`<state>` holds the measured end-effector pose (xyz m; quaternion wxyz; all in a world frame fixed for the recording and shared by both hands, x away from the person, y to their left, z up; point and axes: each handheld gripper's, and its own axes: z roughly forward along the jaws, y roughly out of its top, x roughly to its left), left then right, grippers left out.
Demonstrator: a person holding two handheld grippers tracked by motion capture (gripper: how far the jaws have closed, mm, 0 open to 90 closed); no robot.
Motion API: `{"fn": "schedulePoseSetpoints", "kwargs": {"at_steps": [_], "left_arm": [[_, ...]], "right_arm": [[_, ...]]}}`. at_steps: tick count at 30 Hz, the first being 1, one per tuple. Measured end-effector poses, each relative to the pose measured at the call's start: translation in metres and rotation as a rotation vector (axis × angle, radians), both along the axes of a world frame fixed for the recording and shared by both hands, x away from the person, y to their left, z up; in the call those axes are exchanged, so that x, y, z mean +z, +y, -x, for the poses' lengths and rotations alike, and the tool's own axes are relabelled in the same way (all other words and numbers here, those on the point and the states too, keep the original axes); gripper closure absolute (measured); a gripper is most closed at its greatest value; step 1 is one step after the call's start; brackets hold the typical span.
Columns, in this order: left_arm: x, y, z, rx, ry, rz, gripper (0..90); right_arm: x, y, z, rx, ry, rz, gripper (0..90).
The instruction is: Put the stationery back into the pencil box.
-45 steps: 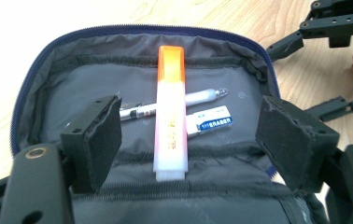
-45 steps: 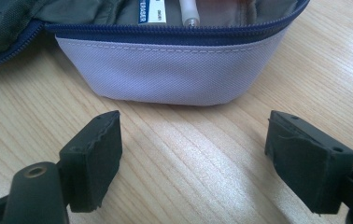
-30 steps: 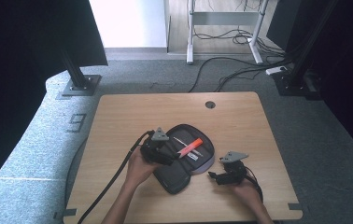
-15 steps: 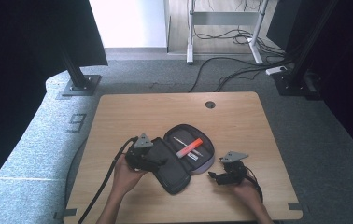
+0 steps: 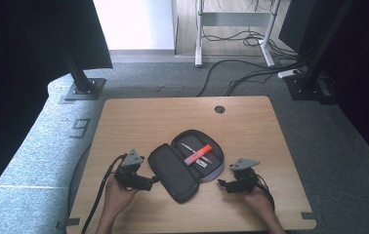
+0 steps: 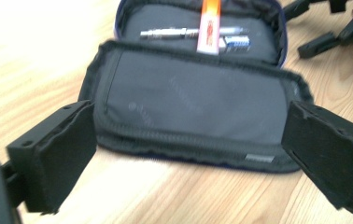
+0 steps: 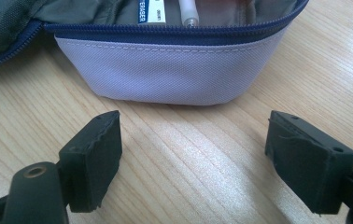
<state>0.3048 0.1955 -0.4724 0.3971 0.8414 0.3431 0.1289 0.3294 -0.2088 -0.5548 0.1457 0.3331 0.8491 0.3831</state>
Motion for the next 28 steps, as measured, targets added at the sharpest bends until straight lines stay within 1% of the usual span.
{"fn": "schedulePoseSetpoints", "kwargs": {"at_steps": [4,8,13,18,20,23,24,28], "left_arm": [[-0.010,0.004,0.006,0.007,0.007,-0.026,0.0],[-0.022,0.009,0.011,0.018,0.023,-0.025,0.0],[-0.042,0.014,0.016,0.036,0.040,-0.069,0.0],[-0.060,0.019,0.019,0.058,0.064,-0.088,0.0],[-0.067,0.020,0.020,0.068,0.069,-0.122,0.0],[-0.074,0.020,0.020,0.075,0.079,-0.158,0.0],[-0.076,0.022,0.020,0.083,0.072,-0.139,0.0],[-0.077,0.023,0.021,0.094,0.068,-0.132,0.0]], "right_arm": [[0.000,0.000,0.000,-0.003,-0.002,-0.001,18.4],[0.000,0.000,0.000,-0.004,-0.002,-0.001,18.4],[0.000,0.000,0.000,-0.003,-0.002,0.000,18.4],[0.000,0.000,0.000,-0.004,-0.002,-0.001,18.4],[0.000,0.000,0.000,-0.004,-0.002,-0.001,18.4],[0.000,0.000,0.000,-0.004,-0.002,-0.001,18.4],[0.000,0.000,0.000,-0.004,-0.002,-0.001,18.4],[0.000,0.000,0.001,-0.005,-0.003,-0.001,18.4]]}}
